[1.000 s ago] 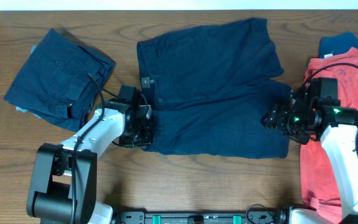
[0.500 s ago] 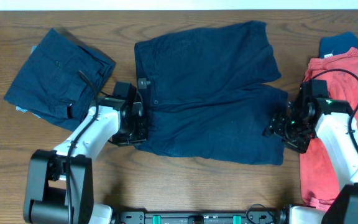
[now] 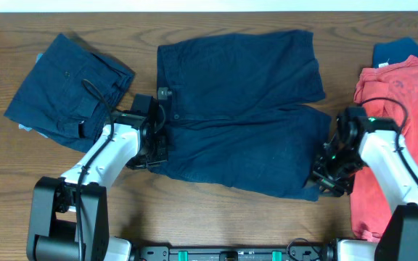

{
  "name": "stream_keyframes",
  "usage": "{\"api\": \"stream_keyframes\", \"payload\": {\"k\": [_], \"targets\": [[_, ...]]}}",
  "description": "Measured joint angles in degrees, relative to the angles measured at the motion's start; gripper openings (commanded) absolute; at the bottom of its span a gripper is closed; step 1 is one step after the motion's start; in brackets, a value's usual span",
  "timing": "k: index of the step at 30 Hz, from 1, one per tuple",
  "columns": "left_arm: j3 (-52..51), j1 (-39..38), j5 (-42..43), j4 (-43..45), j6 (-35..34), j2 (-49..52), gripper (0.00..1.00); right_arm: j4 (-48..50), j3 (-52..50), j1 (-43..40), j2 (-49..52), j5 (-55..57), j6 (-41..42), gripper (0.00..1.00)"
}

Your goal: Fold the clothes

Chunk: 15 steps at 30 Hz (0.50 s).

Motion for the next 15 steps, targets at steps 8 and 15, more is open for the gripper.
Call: {"api": "stream_keyframes", "payload": {"k": [8,15], "targets": [[0.0,0.0,-0.5,0.0,-0.6,0.0,0.06,10.6,-11.7,6.1,0.0,-4.0,5.6,0.27],[0.0,0.0,-0.8,0.0,-0.8,0.0,0.06,18.3,-14.1,4.6,0.0,-0.2,10.0,0.41]]}}
